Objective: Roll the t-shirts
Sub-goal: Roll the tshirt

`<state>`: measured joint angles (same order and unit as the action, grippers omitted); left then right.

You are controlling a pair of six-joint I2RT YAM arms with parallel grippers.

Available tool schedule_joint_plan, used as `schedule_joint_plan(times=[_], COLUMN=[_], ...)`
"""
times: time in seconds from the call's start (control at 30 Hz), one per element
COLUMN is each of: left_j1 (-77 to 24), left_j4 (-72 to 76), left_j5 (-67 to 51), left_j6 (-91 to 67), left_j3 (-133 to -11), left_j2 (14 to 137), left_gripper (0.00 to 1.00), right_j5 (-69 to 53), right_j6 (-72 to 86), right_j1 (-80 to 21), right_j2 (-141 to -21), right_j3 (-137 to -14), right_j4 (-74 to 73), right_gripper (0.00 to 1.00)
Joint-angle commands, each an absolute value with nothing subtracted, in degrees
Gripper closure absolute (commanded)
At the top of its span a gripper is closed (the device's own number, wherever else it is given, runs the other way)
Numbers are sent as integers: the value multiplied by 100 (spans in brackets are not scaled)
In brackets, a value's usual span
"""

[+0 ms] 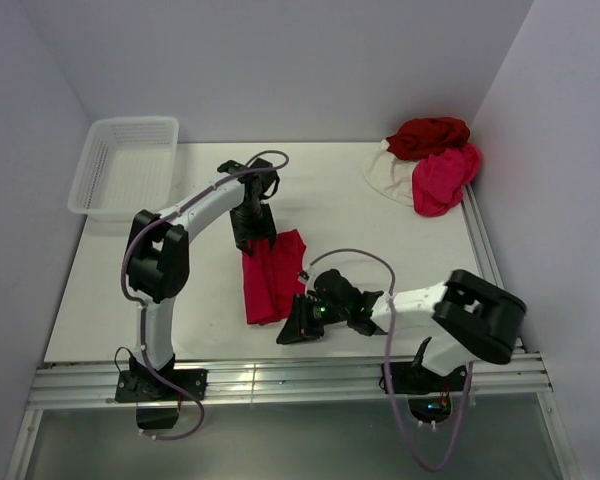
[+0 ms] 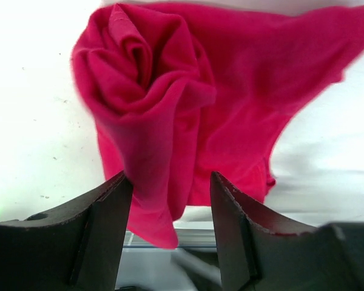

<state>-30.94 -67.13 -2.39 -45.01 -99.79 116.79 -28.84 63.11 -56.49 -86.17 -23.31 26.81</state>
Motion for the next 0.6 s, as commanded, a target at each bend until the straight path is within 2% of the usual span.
schedule_joint_plan(times=[0.0,0.07,0.13,0.17,0.2,0.43,0.47,0.57], left_j1=[-3155,-3181,-3199,-3217,-3217,-3217,-3208,-3208], left_j4=[-6469,-6460,-6460,-6460,-6469,-6451,-6451,-6477], left_j5=[-360,-369,-378,-387,-378,-457,-483,-501], left_j6=[-4412,-4421,-4430,-4421,-4412,-4368,-4368,-4359], left_j3=[-9835,-9896,-9993,-10019,-10054,-10186,-10195,-10274], left_j2=[11786,11908,11962,12005,12032,12243,12269,12331], left_gripper=[42,43,44,44,44,49,49,50], right_j5=[-2374,-2320,-2259,-2198,-2093,-1021,-933,-879], right_j6=[5530,5406,5300,5274,5186,4536,4483,4386], right_j1=[-5678,-5678,-5669,-5669,-5678,-5651,-5643,-5546], right_j2=[-7577,-7445,-7523,-7654,-7742,-8647,-8727,-8929], right_j3=[-3119,-3618,-3945,-4268,-4419,-5440,-5527,-5572], right_j4=[1312,986,660,555,275,-975,-1019,-1020], right_gripper=[66,62,54,49,39,35,22,21])
